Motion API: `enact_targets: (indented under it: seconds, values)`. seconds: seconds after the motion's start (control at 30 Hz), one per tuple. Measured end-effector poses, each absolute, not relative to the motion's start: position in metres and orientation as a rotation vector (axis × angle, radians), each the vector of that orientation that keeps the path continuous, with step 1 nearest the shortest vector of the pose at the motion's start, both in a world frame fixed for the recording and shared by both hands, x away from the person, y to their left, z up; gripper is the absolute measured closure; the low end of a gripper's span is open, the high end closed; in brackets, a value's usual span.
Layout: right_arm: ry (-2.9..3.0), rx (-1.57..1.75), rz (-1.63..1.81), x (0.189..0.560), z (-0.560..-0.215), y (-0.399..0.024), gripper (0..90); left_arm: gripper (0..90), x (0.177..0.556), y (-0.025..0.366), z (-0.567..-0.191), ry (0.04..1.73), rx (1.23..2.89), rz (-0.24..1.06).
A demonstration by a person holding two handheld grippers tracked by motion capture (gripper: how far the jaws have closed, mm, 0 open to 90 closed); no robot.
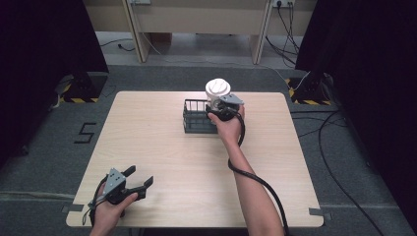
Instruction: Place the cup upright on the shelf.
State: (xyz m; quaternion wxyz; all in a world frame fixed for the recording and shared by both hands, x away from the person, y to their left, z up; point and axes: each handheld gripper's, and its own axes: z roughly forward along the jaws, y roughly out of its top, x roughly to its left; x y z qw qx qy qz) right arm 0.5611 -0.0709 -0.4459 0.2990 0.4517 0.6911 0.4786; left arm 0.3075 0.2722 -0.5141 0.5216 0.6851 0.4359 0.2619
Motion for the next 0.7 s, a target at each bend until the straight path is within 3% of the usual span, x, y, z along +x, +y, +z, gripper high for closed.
enact_targets:
  seconds: [0.7]
  values:
    - [1.830, 1.181, 1.297, 0.539, -0.435, -0.084, 14.8, 16.6, 0.308, 0.271, -0.514, 1.044, 1.645, 0.630]
